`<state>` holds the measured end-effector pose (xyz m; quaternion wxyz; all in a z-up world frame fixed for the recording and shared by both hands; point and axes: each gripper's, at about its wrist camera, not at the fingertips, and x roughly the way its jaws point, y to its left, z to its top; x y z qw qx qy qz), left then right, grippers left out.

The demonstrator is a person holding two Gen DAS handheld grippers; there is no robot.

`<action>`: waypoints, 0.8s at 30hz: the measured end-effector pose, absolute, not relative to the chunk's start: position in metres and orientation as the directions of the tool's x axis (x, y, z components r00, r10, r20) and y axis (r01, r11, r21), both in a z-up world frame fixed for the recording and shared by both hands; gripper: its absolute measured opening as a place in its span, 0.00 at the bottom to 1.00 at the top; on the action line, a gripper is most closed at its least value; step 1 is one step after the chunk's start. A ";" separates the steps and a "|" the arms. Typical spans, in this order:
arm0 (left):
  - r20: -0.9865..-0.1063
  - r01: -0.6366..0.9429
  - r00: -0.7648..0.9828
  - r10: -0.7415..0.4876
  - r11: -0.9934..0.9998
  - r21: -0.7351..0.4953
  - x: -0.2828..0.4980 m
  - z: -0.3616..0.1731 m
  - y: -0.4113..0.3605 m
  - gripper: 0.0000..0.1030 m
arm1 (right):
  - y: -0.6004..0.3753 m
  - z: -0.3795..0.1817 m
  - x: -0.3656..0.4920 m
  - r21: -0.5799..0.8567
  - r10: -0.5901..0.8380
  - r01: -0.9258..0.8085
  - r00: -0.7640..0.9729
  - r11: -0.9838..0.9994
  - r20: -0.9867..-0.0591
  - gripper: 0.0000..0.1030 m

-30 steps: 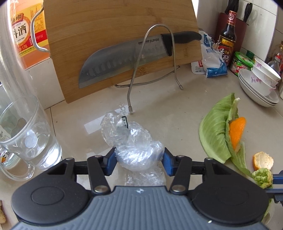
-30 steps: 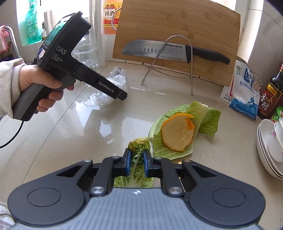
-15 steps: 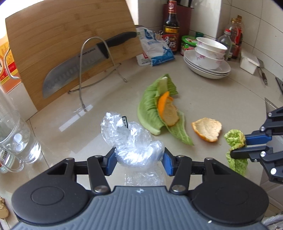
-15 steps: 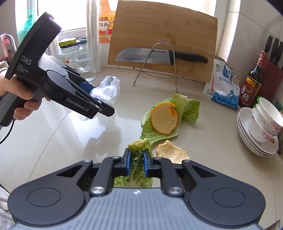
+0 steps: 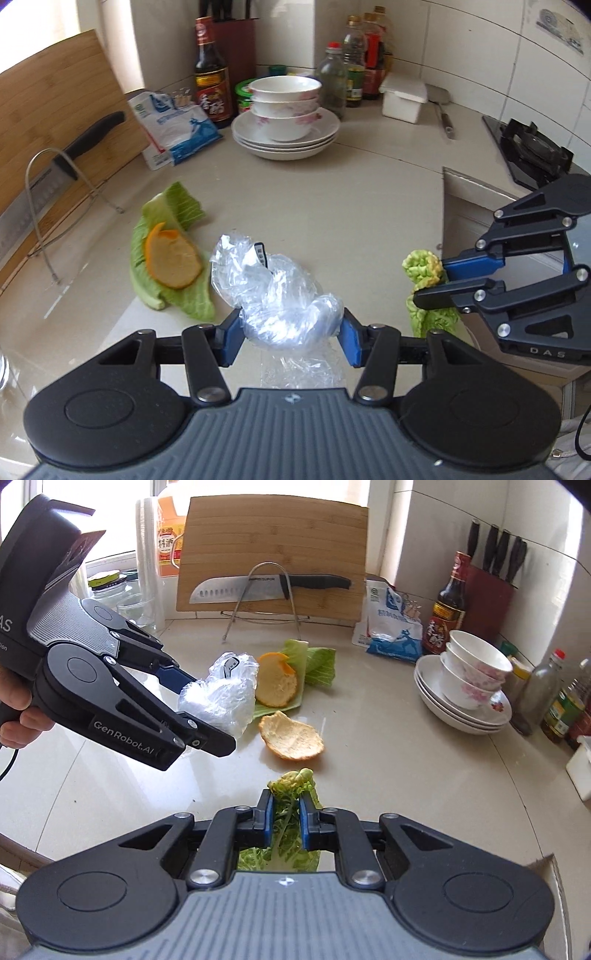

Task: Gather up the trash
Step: 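Carry the plastic bags and cabbage leaf down over the white bin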

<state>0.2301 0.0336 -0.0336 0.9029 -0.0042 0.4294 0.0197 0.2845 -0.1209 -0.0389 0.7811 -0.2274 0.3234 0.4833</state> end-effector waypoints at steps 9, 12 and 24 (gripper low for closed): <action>-0.777 0.156 0.620 -0.107 0.988 -0.011 0.259 -0.039 -0.046 0.50 | -0.201 -0.059 0.300 -0.029 0.509 -0.797 0.413 0.604 -0.755 0.16; -0.779 0.204 0.610 -0.144 0.979 -0.021 0.267 -0.044 -0.070 0.50 | -0.229 -0.077 0.309 -0.013 0.466 -0.749 0.426 0.662 -0.776 0.16; -0.812 0.272 0.559 -0.167 0.962 -0.010 0.282 -0.071 -0.134 0.50 | -0.304 -0.174 0.343 0.041 0.331 -0.594 0.389 0.803 -0.860 0.17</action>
